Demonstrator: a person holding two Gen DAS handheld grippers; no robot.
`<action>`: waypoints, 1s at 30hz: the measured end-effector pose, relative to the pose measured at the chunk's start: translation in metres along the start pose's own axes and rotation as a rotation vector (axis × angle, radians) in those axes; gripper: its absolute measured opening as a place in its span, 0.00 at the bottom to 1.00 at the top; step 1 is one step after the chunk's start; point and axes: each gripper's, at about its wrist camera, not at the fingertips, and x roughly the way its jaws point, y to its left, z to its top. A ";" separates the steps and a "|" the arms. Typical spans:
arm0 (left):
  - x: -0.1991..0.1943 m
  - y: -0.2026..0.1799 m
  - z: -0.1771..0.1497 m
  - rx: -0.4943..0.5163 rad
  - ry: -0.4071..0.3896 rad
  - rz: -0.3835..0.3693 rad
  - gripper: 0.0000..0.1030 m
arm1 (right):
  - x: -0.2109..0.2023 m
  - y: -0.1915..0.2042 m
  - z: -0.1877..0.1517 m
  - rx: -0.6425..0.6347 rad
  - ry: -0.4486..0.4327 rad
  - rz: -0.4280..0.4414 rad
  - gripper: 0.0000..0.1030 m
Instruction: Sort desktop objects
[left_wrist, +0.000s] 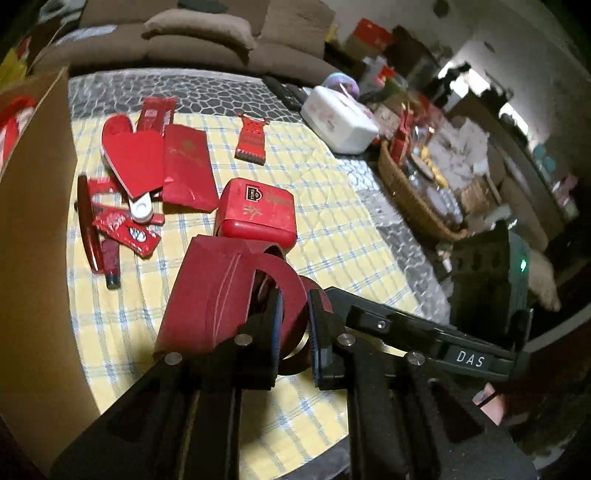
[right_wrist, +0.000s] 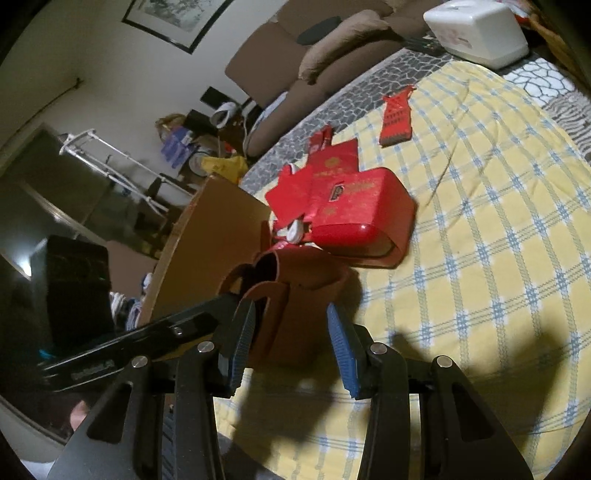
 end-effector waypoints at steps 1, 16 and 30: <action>-0.002 0.004 0.000 -0.026 -0.006 -0.018 0.12 | -0.001 -0.002 0.001 0.024 -0.010 0.036 0.42; 0.003 0.021 -0.012 -0.167 -0.021 -0.121 0.10 | 0.017 -0.024 0.001 0.248 0.023 0.288 0.27; -0.001 0.020 -0.032 -0.099 0.000 -0.093 0.26 | 0.015 -0.027 -0.003 0.291 0.036 0.360 0.36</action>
